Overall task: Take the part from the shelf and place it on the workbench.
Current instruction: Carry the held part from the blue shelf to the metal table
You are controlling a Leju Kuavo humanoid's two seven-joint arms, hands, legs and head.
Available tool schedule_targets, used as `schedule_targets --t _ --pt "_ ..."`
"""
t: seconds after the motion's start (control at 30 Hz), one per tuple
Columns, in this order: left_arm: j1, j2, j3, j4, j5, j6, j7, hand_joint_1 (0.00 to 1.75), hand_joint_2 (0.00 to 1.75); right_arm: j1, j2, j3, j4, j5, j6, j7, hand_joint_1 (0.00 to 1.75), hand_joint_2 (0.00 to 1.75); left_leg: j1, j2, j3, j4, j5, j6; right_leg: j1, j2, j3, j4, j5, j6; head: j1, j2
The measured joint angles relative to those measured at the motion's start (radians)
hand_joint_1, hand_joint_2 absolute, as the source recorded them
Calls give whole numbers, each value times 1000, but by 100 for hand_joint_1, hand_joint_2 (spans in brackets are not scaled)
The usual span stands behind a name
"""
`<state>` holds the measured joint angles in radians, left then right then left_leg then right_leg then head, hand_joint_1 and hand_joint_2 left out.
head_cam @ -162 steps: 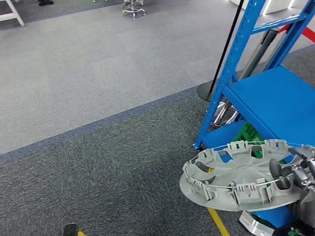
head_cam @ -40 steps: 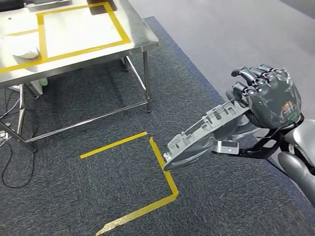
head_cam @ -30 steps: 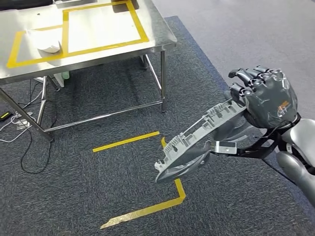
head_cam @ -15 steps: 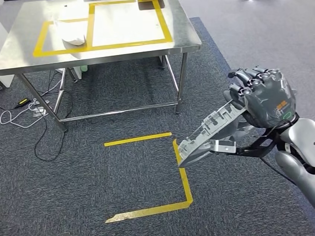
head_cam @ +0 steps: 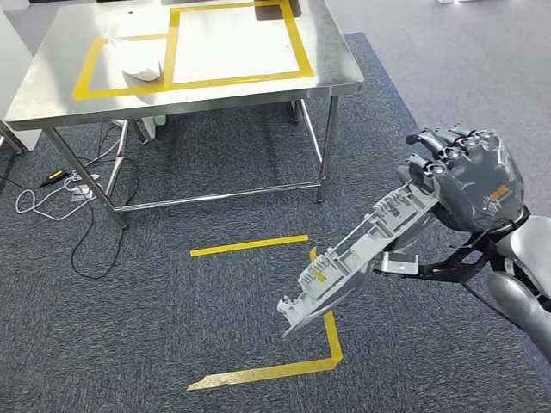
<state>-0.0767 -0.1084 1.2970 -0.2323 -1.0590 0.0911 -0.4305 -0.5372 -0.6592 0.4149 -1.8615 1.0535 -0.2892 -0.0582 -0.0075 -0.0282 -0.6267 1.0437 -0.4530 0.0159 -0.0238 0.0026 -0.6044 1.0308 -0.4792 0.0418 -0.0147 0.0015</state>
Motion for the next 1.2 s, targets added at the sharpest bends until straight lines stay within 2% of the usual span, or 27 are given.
schedule_targets --t 0.07,0.13,0.17,0.2,0.23,0.27,0.33,0.37,0.4,0.47,0.53,0.6,0.67,0.7,0.73,0.77,0.83,0.87,0.9,0.93,1.0,1.07,1.1,1.17,1.2 --pt "0 2 0 0 0 -1 -3 0 175 0 0 -1 -1 1 0 0 175 175 2 6 -21 54 -36 -11 -4 -5 5 -3 0 -12 -3 0" --pt "0 1 0 0 -2 -2 -6 0 175 0 0 -1 -1 3 -1 0 175 175 7 12 -74 178 -96 -21 -4 -9 9 -4 -2 -19 -5 0" --pt "0 1 0 0 -2 -2 -6 0 175 1 0 0 -1 5 -1 -1 175 175 10 14 -100 236 -117 -24 -3 -10 9 -4 -2 -19 -5 0" --pt "1 1 0 0 -3 -2 -6 0 175 2 0 1 -1 6 -1 -1 175 175 11 14 -116 268 -123 -25 -3 -11 10 -3 -2 -19 -5 0" --pt "1 1 0 0 -4 -2 -6 0 175 2 0 2 -1 8 -1 -1 175 175 12 14 -114 265 -109 -24 -3 -11 10 -3 -3 -19 -5 0" --pt "1 2 -1 0 -6 -2 -6 0 175 3 0 3 -1 8 -1 -1 175 175 12 15 -95 224 -80 -22 -3 -11 12 -3 -4 -19 -5 0" --pt "1 3 -2 0 -10 -2 -6 0 175 2 0 2 -1 10 -1 0 175 175 10 17 -33 92 -18 -13 -1 -11 15 -3 -6 -15 -5 0" --pt "0 4 -2 0 -11 -2 -6 0 175 2 0 2 -1 10 -2 0 175 175 8 19 -9 40 -3 -9 0 -11 15 -3 -7 -12 -5 0" --pt "0 4 -3 0 -11 -2 -6 0 175 2 0 2 -1 11 -2 0 175 175 6 20 4 10 0 -7 2 -11 14 -3 -8 -7 -4 0" --pt "0 4 -3 0 -11 -1 -6 0 175 1 0 2 -1 12 -3 0 175 175 3 20 8 -3 -5 0 2 -11 15 -8 -7 5 -4 0" --pt "1 4 -4 0 -11 -2 -6 0 175 0 -2 0 -3 12 -3 0 175 175 6 19 13 -12 -1 12 -1 -11 8 1 -18 14 -3 0" --pt "0 4 -5 0 -11 -3 -6 0 175 -2 -5 -2 -4 12 -4 0 175 175 8 19 17 -18 1 23 -1 -7 -32 78 -61 18 0 0" --pt "-1 5 -5 0 -12 -4 -7 0 175 1 -6 -3 -4 12 -4 1 175 175 6 19 17 -18 -1 29 0 -5 -101 210 -114 19 2 0" --pt "0 5 -5 0 -12 -4 -7 0 175 5 -6 -3 -4 12 -4 1 175 175 5 18 18 -18 -2 30 0 -4 -129 258 -124 21 2 0" --pt "0 4 -5 0 -12 -4 -7 0 175 9 -6 -3 -4 12 -4 1 175 175 4 18 19 -18 -3 31 0 -4 -142 273 -116 22 2 0" --pt "0 4 -5 0 -12 -4 -6 0 175 11 -6 -3 -4 12 -4 1 175 175 4 17 22 -17 -5 31 -1 -4 -136 248 -88 22 2 0" --pt "0 3 -5 0 -13 -4 -6 0 175 12 -6 -4 -5 12 -5 1 175 175 4 14 29 -15 -13 26 -1 -4 -76 116 -14 20 2 0" --pt "0 2 -5 0 -13 -4 -6 0 175 11 -6 -5 -6 12 -5 1 175 175 2 12 30 -11 -17 21 -1 -3 -44 53 8 18 2 0" --pt "0 3 -5 0 -13 -3 -6 0 175 12 -7 -5 -6 12 -6 1 175 175 1 12 29 -8 -19 17 0 -2 -24 16 16 15 2 0" --pt "0 3 -5 0 -13 -3 -6 0 175 13 -7 -5 -7 12 -6 1 175 175 -1 11 27 -7 -20 13 2 0 -15 3 12 12 1 0" --pt "0 4 -5 0 -13 -2 -6 0 175 15 -8 -5 -7 13 -7 0 175 175 -2 10 27 -6 -23 6 1 0 -11 0 9 2 -1 0" --pt "0 4 -5 0 -13 -2 -6 0 175 13 -8 -6 -8 14 -7 0 175 175 0 12 19 21 -44 -5 -3 -3 -4 -3 7 -9 -4 0" --pt "-1 5 -6 0 -13 -2 -6 0 175 12 -8 -6 -8 14 -6 0 175 175 2 14 1 64 -67 -11 -5 -5 1 -5 5 -14 -5 0" --pt "-1 3 -6 0 -13 -2 -6 0 175 11 -8 -5 -8 14 -5 0 175 175 7 15 -64 198 -123 -21 -4 -8 7 -5 1 -21 -7 0" --pt "0 3 -6 0 -13 -2 -6 0 175 11 -8 -5 -8 14 -5 0 175 175 10 16 -93 253 -138 -24 -4 -9 9 -5 -1 -22 -6 0"
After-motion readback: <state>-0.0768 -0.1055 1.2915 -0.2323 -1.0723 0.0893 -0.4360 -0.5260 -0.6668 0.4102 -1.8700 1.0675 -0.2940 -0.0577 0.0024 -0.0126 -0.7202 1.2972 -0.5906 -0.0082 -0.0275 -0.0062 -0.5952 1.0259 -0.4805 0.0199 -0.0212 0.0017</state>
